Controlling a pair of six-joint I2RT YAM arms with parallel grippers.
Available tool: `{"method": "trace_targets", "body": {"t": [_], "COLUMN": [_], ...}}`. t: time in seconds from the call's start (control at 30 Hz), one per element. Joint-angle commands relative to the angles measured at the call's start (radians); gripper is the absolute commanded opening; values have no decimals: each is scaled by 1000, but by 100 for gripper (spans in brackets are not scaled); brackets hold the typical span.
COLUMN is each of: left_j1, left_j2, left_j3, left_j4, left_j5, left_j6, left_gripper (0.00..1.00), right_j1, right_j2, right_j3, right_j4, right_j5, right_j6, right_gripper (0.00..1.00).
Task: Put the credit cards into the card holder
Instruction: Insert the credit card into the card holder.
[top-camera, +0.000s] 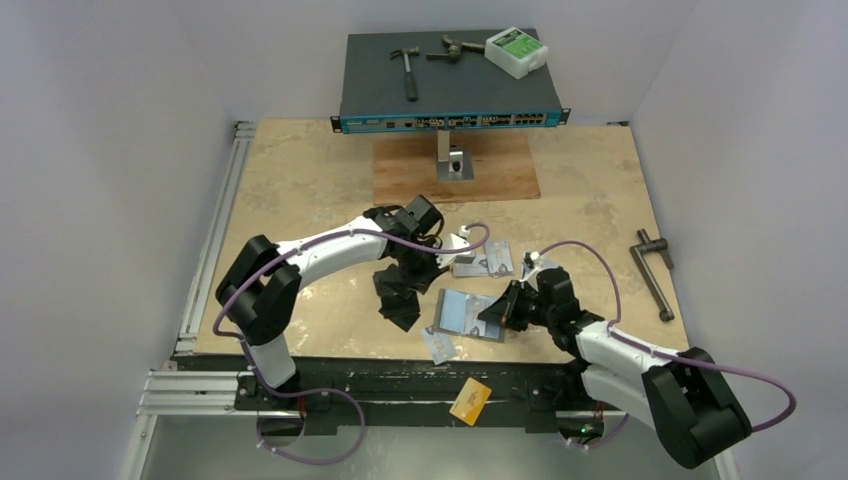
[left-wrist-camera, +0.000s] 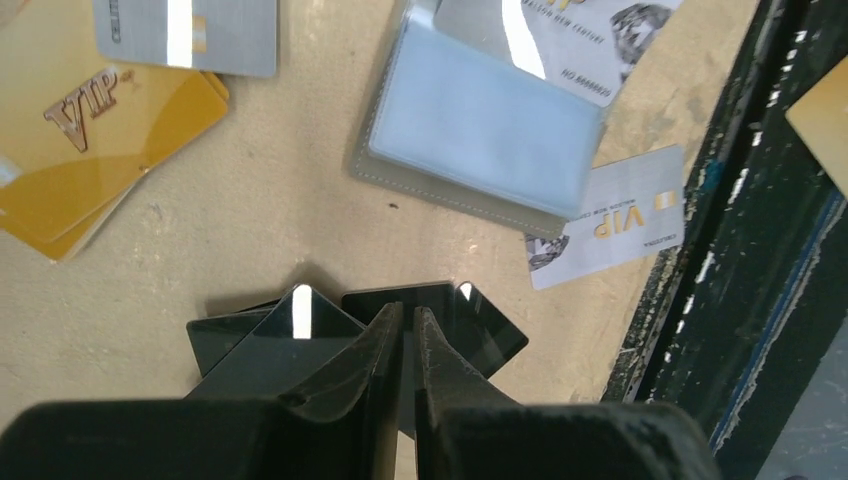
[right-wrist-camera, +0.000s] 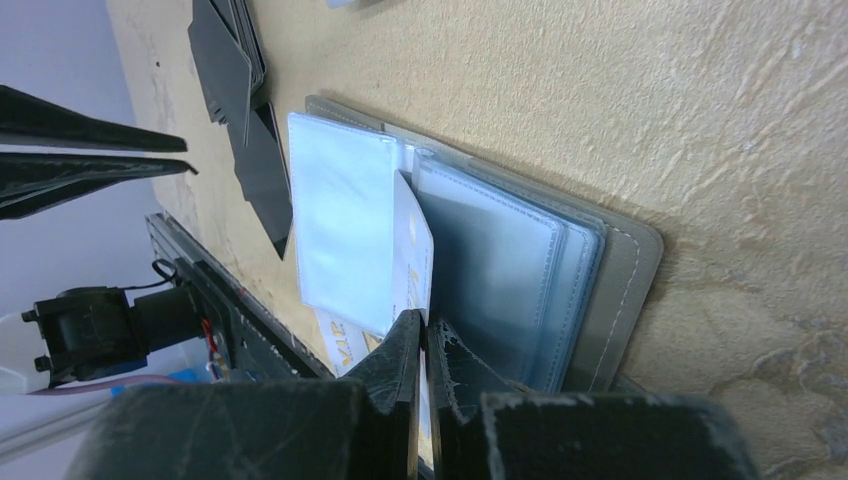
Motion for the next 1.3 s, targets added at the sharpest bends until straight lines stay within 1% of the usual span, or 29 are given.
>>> {"method": "trace_targets", "body": {"t": [0.0,0.1,0.3,0.47,1.0,1.13,1.27], "left_j1": [-10,-29,-57,-58,-115,-136,-139], "left_j2": [-49,-49,-54,1,48,33,51], "left_j3": [50,48,-35,-17,-23,-65,-78], "left_j4": [-4,3,76,91,125,168,181], "left_j5": [120,168,266,244,188,143,119], "left_j6": [50,109,269,299,336,356,379], "left_gripper": [8,9,12,12,12,13,12], "right_j1": [-2,-2,-1,-1,-1,-1,-2], "right_j2": [28,29,37,64,84,86,92], "right_j3": [10,14,18,22,35,34,36], "right_j4": [-33,-37,-38,-24,-25,-19,-9], "right_j5": [34,37,54,48,44,39,35], "right_j6": [-49,-50,-47,-50,-58,-58,-55], "right_gripper": [0,0,0,0,0,0,0]}}
